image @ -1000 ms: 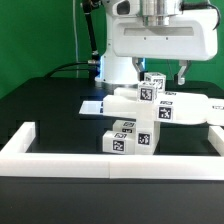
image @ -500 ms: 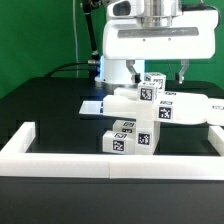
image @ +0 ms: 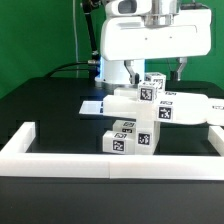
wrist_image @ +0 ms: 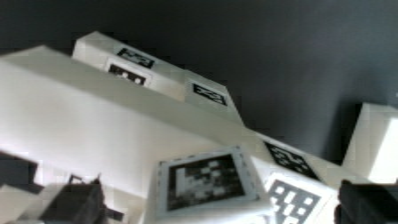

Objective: Assemble chair

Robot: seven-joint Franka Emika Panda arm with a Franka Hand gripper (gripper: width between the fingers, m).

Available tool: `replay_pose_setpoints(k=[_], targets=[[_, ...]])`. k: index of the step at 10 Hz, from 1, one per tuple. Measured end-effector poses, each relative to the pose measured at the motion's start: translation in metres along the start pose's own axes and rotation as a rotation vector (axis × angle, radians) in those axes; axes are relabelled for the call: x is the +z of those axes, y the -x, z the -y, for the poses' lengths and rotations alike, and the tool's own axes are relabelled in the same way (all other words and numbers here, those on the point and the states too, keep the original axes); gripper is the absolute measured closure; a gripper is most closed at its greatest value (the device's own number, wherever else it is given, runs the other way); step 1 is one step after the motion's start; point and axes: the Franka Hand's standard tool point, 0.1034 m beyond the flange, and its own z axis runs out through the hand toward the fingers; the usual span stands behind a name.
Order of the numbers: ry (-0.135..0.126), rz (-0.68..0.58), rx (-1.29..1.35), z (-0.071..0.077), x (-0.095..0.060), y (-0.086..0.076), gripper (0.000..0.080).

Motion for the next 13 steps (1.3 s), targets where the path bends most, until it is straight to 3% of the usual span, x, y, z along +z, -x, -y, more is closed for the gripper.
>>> replay_pose_setpoints(k=[1, 3, 4, 7, 13], targets=[[0.0, 0.0, 0.007, 0.0, 0.0, 0.0001, 0.015], [0.0, 0.0, 0.007, 0.0, 0.0001, 0.0001, 0.0455], [0.0, 0.0, 0.007, -0.0001, 0.0, 0.0001, 0.0514], [0.0, 0.0, 0.032, -0.0001, 0.0, 0.0001, 0.0514], [-0.002, 0.0, 0.439, 0.0008, 0.0001, -0.0001, 0.0512]])
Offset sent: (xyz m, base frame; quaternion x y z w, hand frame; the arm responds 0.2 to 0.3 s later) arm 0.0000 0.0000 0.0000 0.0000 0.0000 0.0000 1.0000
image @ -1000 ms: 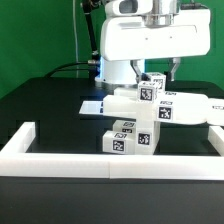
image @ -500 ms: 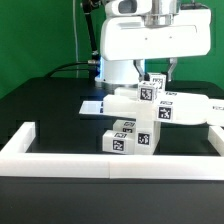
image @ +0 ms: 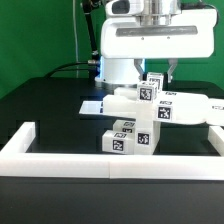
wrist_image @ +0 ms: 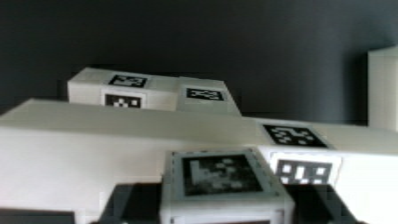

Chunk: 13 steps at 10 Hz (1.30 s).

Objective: Assemble chair

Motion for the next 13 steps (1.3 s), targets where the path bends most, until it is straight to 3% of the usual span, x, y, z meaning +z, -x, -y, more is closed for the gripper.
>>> replay_pose_setpoints(k=[12, 13], targets=[[-0.018, 0.008, 0.665, 0.0056, 0.0003, 0.0015, 0.0512], [-0.016, 0.007, 0.635, 0.0056, 0.0003, 0.0016, 0.033]])
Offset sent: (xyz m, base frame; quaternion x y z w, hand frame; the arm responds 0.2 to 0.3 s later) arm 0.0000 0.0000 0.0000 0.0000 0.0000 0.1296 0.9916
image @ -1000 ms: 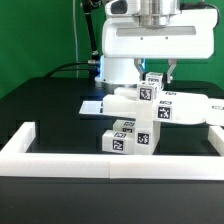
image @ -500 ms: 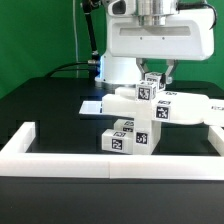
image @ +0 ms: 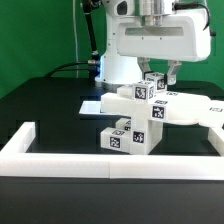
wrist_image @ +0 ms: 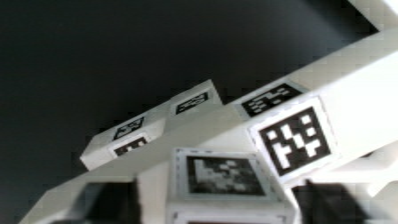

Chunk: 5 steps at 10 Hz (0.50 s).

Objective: Assemble chair

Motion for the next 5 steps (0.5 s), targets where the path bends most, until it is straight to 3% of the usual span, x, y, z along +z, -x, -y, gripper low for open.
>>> replay_pose_setpoints(k=[1, 2, 3, 5], targets=[[0.008, -0.006, -0.071, 0.0008, 0.0002, 0.0013, 0.0207], [0.008, -0.006, -0.092, 0.0028, 0.0001, 0.0039, 0.0207], [0.007, -0.005, -0.127, 0.004, -0.0001, 0.0053, 0.0159], [0.008, -0.004, -0.353, 0.004, 0.0001, 0.0055, 0.0151]])
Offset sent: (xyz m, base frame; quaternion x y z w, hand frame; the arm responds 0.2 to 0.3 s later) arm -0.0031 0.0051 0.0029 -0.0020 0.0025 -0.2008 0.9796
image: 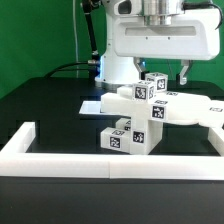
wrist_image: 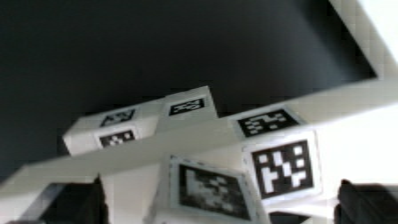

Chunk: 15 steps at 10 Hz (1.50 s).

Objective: Assemble chair

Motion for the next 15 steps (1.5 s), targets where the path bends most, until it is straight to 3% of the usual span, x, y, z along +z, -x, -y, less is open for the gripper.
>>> replay_pose_setpoints(k=[12, 13, 14, 15], targets=[[0.007, 0.001, -0.903, -0.011, 0.0, -0.007, 0.015], [0.007, 0.001, -0.89, -0.011, 0.0, -0.007, 0.0238], [0.007, 0.001, -0.89, -0.011, 0.0, -0.007, 0.0238], [0.007, 0.001, -0.877, -0.011, 0.0, -0.007, 0.0431]])
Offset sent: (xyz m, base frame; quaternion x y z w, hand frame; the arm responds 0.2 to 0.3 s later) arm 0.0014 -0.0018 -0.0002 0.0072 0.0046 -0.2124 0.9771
